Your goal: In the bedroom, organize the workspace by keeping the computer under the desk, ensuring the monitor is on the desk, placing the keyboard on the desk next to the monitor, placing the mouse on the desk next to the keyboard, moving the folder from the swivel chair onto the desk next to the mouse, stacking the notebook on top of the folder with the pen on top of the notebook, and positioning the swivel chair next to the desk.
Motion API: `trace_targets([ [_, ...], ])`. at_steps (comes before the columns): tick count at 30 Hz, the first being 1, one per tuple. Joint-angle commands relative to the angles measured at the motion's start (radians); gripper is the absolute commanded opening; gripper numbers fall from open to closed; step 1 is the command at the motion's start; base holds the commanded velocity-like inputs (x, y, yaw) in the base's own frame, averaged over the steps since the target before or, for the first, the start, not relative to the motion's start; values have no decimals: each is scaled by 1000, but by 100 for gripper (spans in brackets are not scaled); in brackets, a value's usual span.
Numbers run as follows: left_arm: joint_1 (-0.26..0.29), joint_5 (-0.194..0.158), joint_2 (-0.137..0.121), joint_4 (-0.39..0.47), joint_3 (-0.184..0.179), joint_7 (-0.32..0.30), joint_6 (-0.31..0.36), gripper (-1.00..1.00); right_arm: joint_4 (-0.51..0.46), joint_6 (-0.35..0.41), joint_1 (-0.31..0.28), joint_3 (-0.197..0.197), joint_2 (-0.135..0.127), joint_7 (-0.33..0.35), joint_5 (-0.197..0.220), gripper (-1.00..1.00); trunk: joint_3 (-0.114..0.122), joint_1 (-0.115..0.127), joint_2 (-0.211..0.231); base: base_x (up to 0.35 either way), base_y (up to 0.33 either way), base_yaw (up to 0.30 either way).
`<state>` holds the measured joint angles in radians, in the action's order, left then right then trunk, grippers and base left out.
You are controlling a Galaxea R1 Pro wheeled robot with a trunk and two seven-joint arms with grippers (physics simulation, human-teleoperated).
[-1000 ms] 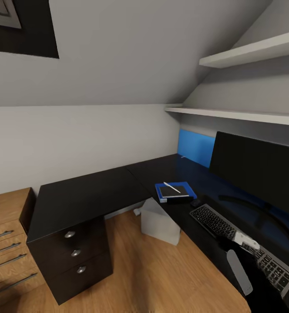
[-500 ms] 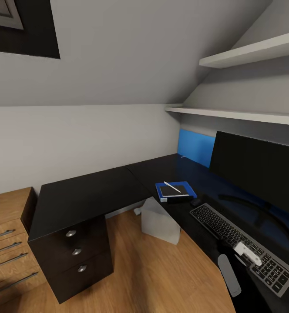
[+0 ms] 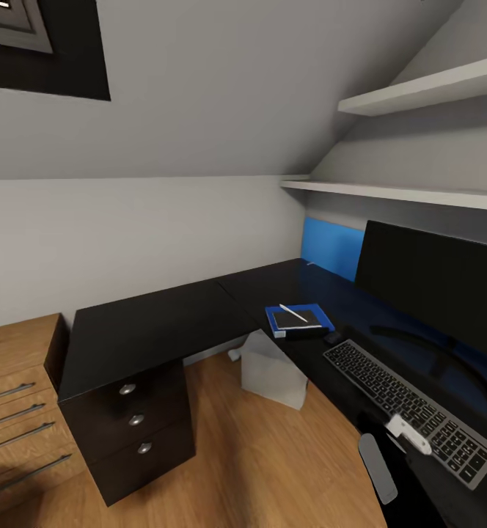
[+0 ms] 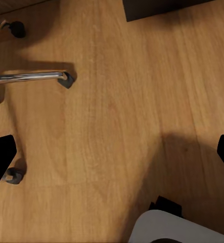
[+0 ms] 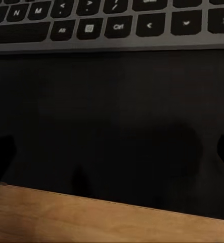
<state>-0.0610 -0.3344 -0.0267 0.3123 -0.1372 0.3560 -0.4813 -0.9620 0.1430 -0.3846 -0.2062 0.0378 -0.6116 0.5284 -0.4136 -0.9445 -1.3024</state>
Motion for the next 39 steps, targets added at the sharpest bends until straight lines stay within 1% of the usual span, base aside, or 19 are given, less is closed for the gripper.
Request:
trace_targets([
  [1,0,-5,-1,2,-9,8,0,100,-2,6,0,-2,1,-3,3,100,-1,0,-1,-30,31,0],
  [12,0,-5,-1,2,-8,8,-1,100,40,9,-1,-2,-4,-2,4,100,-1,0,-1,-3,3,0],
  [17,0,-5,-1,2,-8,8,-1,100,74,9,-3,-2,-5,0,2,100,-1,0,-1,0,0,0],
  [24,0,-5,-1,2,-7,8,-2,100,106,7,-18,-2,-7,2,1,100,-1,0,-1,0,0,0],
  [29,0,-5,-1,3,-7,7,-3,100,131,6,-29,-3,-13,3,1,100,-1,0,-1,38,0,0],
  [33,0,-5,-1,4,-7,7,-36,100,136,6,-32,-4,-16,3,1,100,-1,0,-1,178,0,0],
  [39,0,-5,-1,4,-7,7,-44,100,137,6,-33,-4,-16,3,1,100,-1,0,-1,36,0,0],
])
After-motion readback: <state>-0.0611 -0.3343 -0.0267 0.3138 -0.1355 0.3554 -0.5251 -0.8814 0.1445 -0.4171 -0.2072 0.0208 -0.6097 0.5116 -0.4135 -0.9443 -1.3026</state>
